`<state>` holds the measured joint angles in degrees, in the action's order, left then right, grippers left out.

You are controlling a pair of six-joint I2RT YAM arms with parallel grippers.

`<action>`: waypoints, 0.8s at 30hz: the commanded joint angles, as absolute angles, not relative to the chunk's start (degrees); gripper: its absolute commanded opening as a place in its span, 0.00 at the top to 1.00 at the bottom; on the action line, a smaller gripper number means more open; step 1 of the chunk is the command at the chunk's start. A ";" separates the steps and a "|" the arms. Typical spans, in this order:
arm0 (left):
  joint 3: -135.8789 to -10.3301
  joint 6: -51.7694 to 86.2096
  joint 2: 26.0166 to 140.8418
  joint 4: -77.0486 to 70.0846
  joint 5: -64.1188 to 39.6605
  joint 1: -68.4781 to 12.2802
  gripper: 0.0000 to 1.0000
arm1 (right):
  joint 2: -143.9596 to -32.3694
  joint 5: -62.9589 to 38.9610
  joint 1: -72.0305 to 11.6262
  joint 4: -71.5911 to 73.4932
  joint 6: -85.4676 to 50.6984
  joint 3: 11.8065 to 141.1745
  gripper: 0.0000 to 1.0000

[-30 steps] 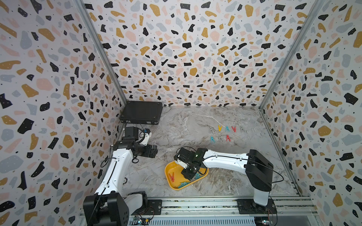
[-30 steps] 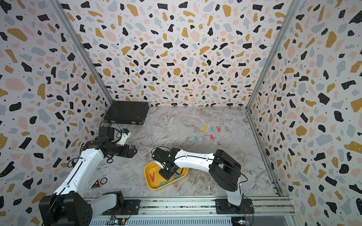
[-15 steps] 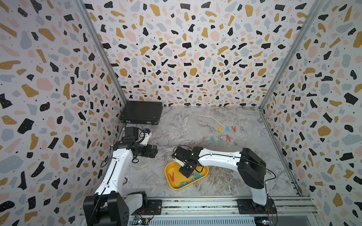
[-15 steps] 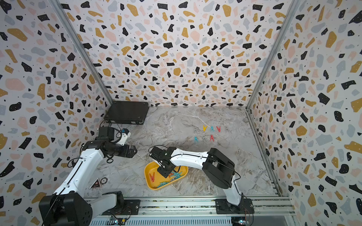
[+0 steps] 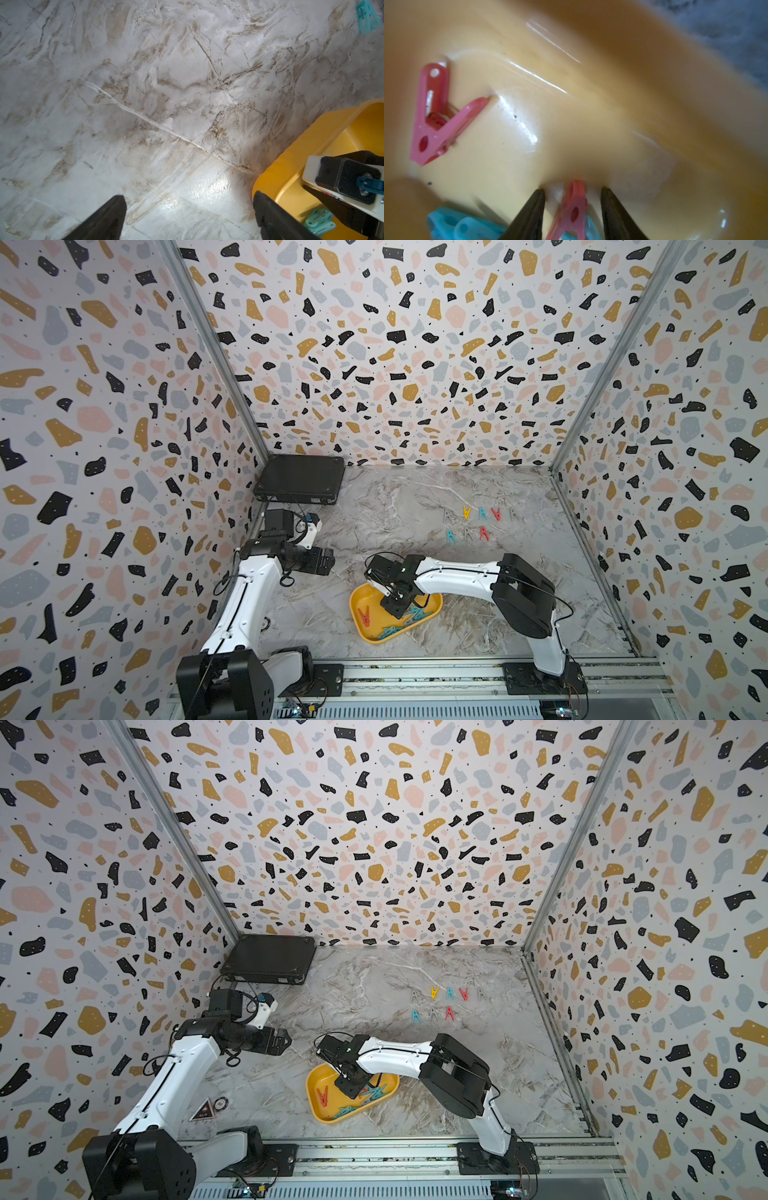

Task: Take the clothespins out of the storage box
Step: Pick up the clothespin from the storage box.

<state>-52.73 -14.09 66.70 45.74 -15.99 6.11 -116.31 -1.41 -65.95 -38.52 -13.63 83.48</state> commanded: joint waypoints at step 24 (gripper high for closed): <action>-51.95 -14.48 66.93 44.70 -17.13 6.42 0.00 | -105.58 1.68 -65.74 -37.95 -14.24 82.35 0.84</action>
<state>-52.73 -14.13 66.92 45.76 -16.23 6.11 -109.14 0.34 -65.69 -37.26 -13.89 82.32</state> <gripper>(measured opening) 0.997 0.190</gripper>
